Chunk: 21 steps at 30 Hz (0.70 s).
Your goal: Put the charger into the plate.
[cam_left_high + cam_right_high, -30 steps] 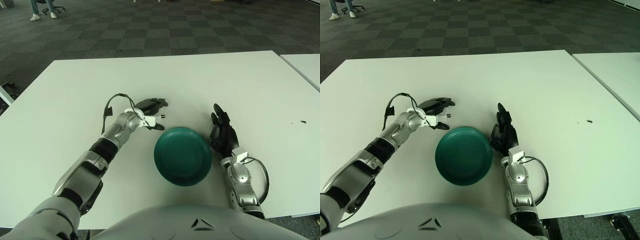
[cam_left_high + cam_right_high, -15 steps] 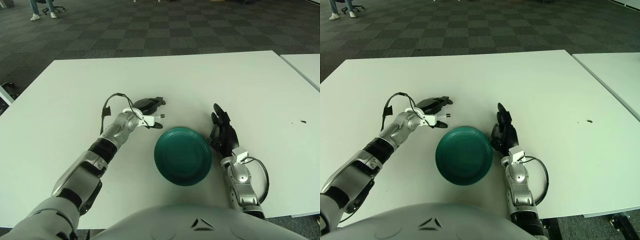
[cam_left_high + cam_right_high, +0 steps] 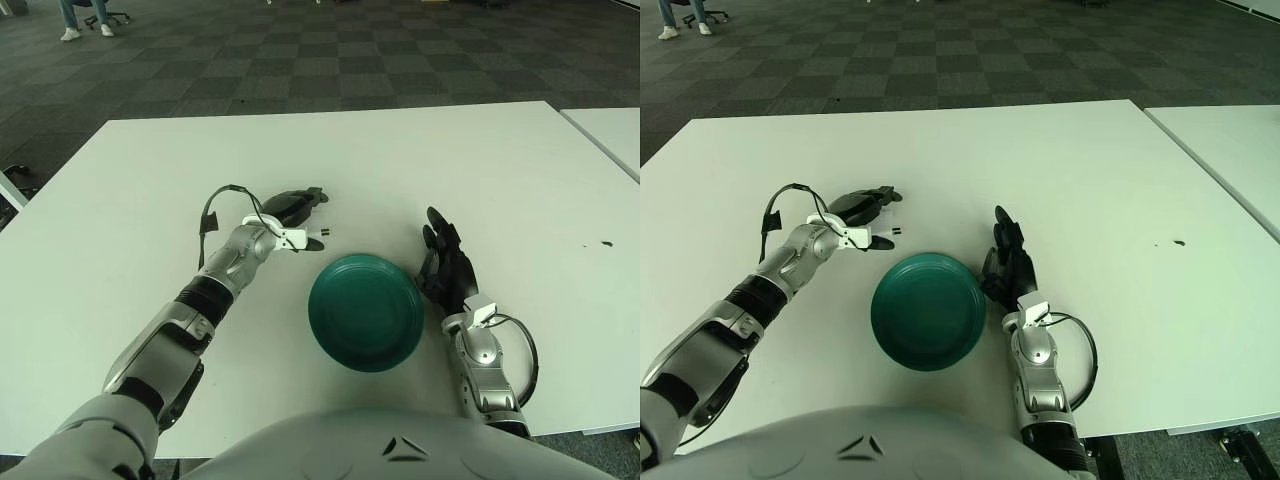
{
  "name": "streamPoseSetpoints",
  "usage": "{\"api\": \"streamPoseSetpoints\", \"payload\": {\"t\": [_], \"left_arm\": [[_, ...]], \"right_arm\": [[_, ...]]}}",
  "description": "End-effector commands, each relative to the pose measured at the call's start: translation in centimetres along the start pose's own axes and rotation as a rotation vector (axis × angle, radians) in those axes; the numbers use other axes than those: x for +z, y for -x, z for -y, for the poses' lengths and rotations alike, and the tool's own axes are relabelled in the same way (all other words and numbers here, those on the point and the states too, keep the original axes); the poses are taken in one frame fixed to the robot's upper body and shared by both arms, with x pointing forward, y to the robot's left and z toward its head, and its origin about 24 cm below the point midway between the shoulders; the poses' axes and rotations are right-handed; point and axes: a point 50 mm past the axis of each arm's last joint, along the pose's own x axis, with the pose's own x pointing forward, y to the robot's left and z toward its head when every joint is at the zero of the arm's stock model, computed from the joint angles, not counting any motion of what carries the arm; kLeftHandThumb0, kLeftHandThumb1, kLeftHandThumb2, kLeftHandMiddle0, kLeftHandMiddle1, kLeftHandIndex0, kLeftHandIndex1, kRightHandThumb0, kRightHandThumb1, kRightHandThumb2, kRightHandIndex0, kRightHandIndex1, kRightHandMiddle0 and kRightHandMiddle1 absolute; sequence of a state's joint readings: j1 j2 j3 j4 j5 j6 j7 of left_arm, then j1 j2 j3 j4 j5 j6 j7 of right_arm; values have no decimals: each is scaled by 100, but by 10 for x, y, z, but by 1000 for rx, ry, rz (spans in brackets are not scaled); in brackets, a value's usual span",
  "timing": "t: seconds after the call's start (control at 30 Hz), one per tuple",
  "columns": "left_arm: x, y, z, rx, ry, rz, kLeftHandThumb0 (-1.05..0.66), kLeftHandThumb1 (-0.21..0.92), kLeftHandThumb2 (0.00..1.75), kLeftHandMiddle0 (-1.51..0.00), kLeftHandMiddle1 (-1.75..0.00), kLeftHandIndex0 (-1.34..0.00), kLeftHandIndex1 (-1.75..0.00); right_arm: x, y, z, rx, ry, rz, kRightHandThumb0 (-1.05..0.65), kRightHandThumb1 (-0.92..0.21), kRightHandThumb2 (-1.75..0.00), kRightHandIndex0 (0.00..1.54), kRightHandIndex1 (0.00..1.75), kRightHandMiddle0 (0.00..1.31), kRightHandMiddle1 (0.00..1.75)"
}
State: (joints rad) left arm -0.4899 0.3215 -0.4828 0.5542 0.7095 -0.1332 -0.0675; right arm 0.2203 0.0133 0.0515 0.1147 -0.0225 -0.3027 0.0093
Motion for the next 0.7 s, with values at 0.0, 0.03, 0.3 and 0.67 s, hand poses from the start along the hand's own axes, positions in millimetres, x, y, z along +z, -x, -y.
{"api": "streamPoseSetpoints", "payload": {"t": [0.0,0.03,0.3,0.67], "left_arm": [[-5,2,-5,47,15,-12,-103,92,46,-37,-3,-10,-95],[-5,3,-5,55,17,-11,-103,92,46,-38,-3,-10,-96],[-5,2,-9,106,13,-23,-104,92,46,-40,-3,-12,-102],[-11,2,-9,74,-58,-88,-105,92,48,-39,-2,-12,-107]], "right_arm": [[-32,17,1,-8,-19,-177,-100,-92,-96,9,0,0,26],[-32,17,1,-8,-21,-177,-101,-92,-96,9,0,0,26],[-32,16,1,0,-19,-170,-101,-92,-98,10,1,0,25],[-32,16,2,8,-21,-172,-101,-92,-99,8,0,0,22]]}}
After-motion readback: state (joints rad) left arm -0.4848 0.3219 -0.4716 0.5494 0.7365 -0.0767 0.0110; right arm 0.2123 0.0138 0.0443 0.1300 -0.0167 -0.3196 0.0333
